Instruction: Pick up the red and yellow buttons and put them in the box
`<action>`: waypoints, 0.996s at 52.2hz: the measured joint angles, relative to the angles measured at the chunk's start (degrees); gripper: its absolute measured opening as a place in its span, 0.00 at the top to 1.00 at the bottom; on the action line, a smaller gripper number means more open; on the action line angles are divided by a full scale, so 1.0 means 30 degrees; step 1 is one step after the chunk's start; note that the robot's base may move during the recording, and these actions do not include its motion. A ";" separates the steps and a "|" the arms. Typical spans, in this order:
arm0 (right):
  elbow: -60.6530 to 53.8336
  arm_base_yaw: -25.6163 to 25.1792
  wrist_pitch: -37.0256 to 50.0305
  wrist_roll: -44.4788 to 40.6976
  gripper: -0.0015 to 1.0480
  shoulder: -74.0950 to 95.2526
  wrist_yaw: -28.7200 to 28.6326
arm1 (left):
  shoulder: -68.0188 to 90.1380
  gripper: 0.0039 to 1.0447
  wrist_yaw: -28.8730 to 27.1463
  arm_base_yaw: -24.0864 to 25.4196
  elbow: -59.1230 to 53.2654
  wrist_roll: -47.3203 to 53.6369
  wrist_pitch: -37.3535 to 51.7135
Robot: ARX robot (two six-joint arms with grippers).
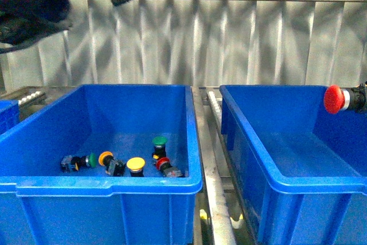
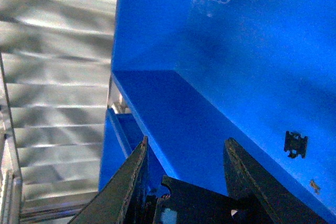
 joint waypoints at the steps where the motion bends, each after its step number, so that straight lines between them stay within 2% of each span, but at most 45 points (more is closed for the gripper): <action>1: -0.0015 0.0051 0.0000 -0.0153 0.66 -0.0153 -0.0015 | -0.0605 0.07 -0.0233 0.0007 -0.0568 0.0058 0.0095; 5: -0.0066 0.0284 0.0007 -0.0597 0.66 -0.0758 -0.0036 | -0.2477 0.07 -0.0882 0.0051 -0.2586 0.0007 0.0379; 16: -0.0947 0.1479 -0.0102 -0.1698 0.66 -0.2798 0.0685 | -0.7905 0.08 -0.4226 0.0197 -0.9559 -0.0962 -0.0146; 20: -0.1151 0.1923 -0.0117 -0.2004 0.66 -0.3228 0.1093 | -1.0389 0.21 -0.3475 0.0423 -1.1737 0.1392 -0.1056; 22: -0.1282 0.2222 -0.0168 -0.2164 0.66 -0.3526 0.1501 | -1.2480 0.32 -0.3096 0.0714 -1.3843 0.3410 -0.1217; 25: -0.1515 0.2674 -0.0160 -0.2572 0.67 -0.3876 0.2084 | -1.5380 0.45 -0.3104 0.0947 -1.6524 0.4626 -0.1931; 27: -0.1749 0.3060 -0.0073 -0.2922 0.67 -0.4138 0.2426 | -1.7486 0.56 -0.2841 0.1151 -1.8178 0.5144 -0.2681; 31: -0.2018 0.3599 -0.0022 -0.3555 0.67 -0.4444 0.2871 | -2.0116 0.69 -0.2208 0.1530 -1.9788 0.5523 -0.3934; 34: -0.2186 0.3898 -0.0015 -0.3963 0.67 -0.4648 0.3191 | -2.1500 0.78 -0.1632 0.2084 -2.0400 0.5632 -0.4590; 39: -0.2601 0.4605 0.0131 -0.5056 0.67 -0.5187 0.4058 | -2.3044 0.98 -0.0794 0.3198 -2.0699 0.5683 -0.4954; 43: -0.3009 0.5333 0.0525 -0.6455 0.67 -0.5668 0.4794 | -2.3605 0.98 0.0437 0.4065 -2.1034 0.5785 -0.5319; 46: -0.3351 0.5748 0.0554 -0.7315 0.67 -0.6018 0.5078 | -2.4079 0.98 0.2127 0.5741 -2.1252 0.5836 -0.5581; 50: -0.4000 0.6266 0.1202 -0.8357 0.67 -0.6506 0.5428 | -2.4385 0.98 0.2106 0.6222 -2.1325 0.5836 -0.5719; 52: -0.4393 0.6630 0.1632 -0.9071 0.67 -0.6849 0.5712 | -2.5718 0.98 0.2280 0.6266 -2.1347 0.5843 -0.7431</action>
